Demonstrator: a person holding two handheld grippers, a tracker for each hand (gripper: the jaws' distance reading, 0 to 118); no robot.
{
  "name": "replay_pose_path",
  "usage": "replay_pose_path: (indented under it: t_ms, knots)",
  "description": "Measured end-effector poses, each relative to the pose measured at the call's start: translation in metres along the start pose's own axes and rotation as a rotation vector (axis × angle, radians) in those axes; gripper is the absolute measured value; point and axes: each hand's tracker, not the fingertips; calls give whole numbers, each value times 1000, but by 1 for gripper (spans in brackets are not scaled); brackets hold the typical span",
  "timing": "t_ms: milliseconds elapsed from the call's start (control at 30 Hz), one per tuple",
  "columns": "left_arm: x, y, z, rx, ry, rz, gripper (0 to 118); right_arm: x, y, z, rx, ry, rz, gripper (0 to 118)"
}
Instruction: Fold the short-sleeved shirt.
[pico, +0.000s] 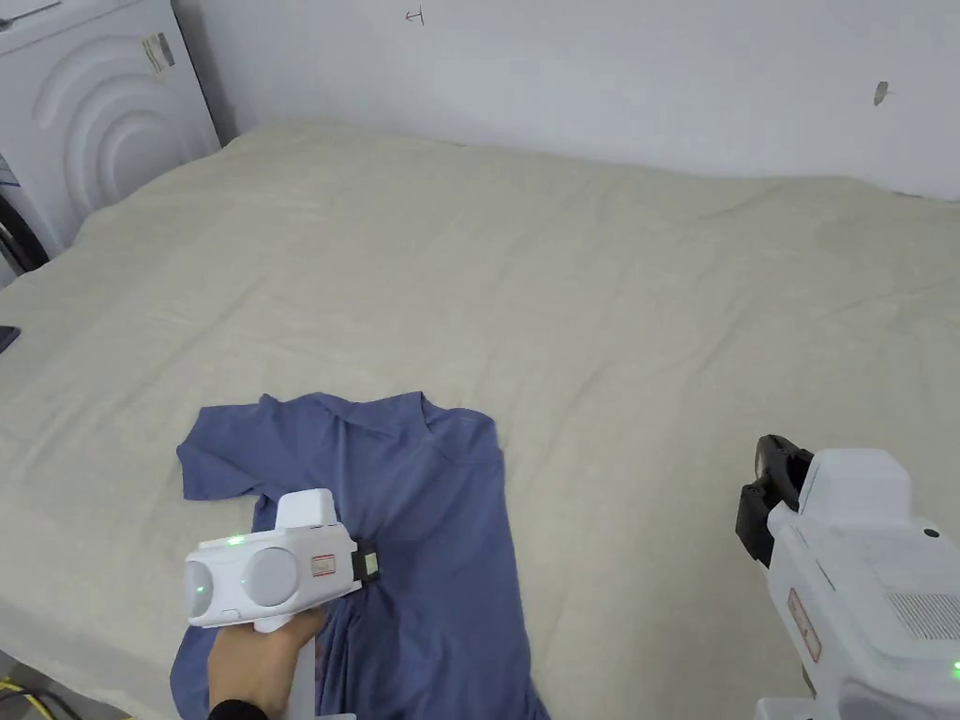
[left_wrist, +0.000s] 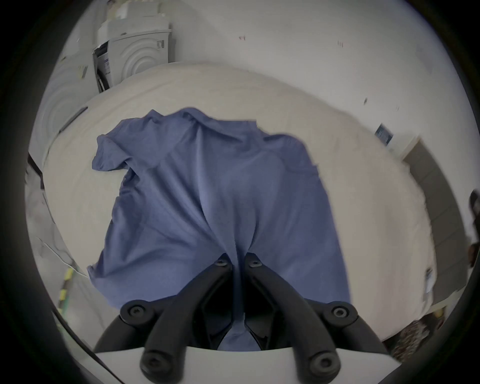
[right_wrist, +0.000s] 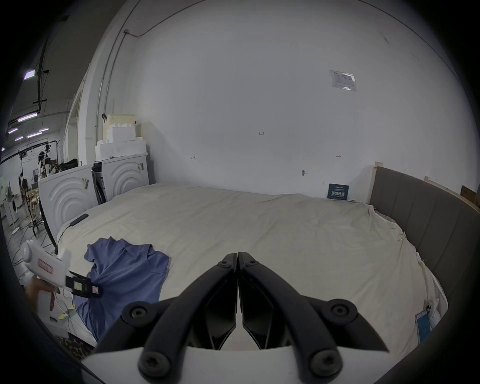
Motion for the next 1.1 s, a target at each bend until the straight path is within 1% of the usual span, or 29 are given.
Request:
replay_pose_path:
  t_ms: [67, 167, 233, 400, 467, 533, 767, 1000, 1100]
  knots:
    - [3, 0, 15, 27, -44, 21, 3, 6, 1, 5, 7, -8, -7, 0]
    - [24, 6, 39, 68, -79, -38, 2, 15, 4, 15, 20, -25, -11, 0]
    - [41, 13, 54, 96, -111, -76, 2, 28, 2, 21, 33, -40, -18, 0]
    - [100, 41, 82, 164, -179, -209, 2, 52, 1, 40, 56, -79, -28, 0]
    - [123, 54, 92, 196, -226, -239, 2, 63, 0, 49, 66, -98, -33, 0]
    - [149, 69, 102, 232, -263, -271, 2, 74, 0, 58, 76, -122, -37, 0]
    - [252, 111, 134, 328, -402, -457, 2, 110, 6, 98, 115, -232, -59, 0]
    - [347, 107, 144, 357, -510, -646, 2, 148, 7, 126, 134, -336, -68, 0]
    - [376, 96, 136, 340, -553, -689, 2, 159, 5, 134, 134, -368, -72, 0]
